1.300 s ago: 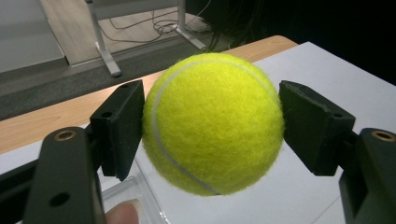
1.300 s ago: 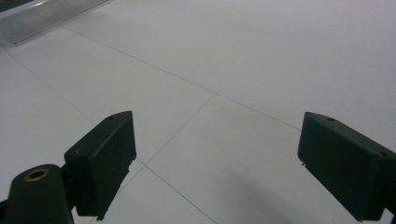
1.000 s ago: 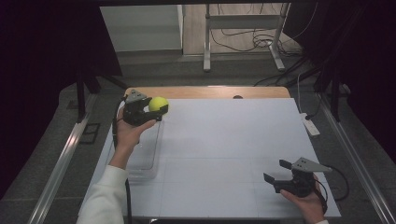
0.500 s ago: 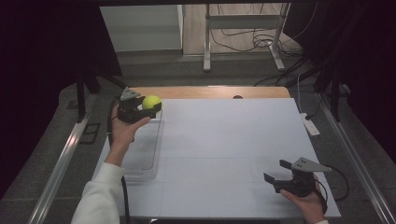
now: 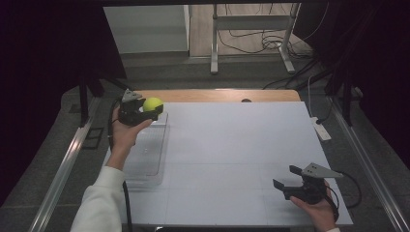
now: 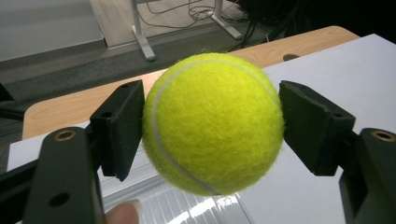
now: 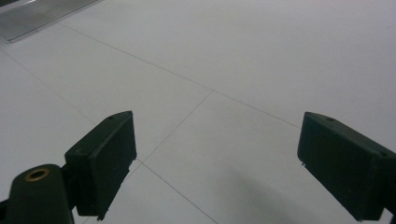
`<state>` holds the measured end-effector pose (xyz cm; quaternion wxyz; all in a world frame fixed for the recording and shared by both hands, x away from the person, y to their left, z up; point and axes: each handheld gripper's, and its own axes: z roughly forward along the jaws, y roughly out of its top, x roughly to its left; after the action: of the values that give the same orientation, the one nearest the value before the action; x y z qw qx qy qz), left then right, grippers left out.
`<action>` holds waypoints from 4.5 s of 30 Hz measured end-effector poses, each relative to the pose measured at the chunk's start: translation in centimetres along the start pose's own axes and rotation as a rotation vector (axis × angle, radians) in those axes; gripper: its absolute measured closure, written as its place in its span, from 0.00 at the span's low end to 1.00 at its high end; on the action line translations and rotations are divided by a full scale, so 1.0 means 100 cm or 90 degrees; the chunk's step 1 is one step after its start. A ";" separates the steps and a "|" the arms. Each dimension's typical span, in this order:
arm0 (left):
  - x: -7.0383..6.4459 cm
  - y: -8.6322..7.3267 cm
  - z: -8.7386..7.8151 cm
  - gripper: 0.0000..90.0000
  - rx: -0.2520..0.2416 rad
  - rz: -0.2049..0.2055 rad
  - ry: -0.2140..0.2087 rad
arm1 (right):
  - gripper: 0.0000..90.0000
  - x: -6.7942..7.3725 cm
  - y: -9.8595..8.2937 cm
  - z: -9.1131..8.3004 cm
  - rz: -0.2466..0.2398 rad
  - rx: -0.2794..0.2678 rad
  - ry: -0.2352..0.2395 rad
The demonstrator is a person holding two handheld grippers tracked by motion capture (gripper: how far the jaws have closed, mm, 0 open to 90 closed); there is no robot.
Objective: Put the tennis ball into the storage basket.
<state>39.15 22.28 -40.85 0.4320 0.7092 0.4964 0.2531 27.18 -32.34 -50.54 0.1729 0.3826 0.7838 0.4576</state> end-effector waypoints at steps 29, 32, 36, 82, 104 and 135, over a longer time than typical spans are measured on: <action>0.023 -0.002 -0.003 0.30 0.017 -0.009 0.043 | 0.13 0.000 0.000 0.000 0.000 0.001 -0.004; 0.025 -0.003 -0.002 0.30 0.019 -0.010 0.047 | 0.13 0.000 0.000 0.000 0.001 0.002 -0.004; 0.029 -0.003 -0.002 0.30 0.026 -0.011 0.057 | 0.13 0.000 0.000 0.000 0.000 0.002 -0.005; 0.057 -0.011 0.016 0.29 0.094 -0.045 0.101 | 0.13 0.000 -0.001 0.000 0.002 0.006 -0.006; 0.060 -0.020 0.025 0.29 0.148 -0.046 0.087 | 0.13 0.000 -0.001 0.001 0.003 0.007 -0.005; 0.065 -0.038 0.043 0.29 0.208 -0.043 0.086 | 0.13 -0.001 -0.001 0.001 0.001 0.009 -0.007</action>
<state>43.12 27.25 -46.72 0.2851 0.7344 0.5820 0.2016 27.25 -32.36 -50.73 0.1738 0.3870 0.7858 0.4501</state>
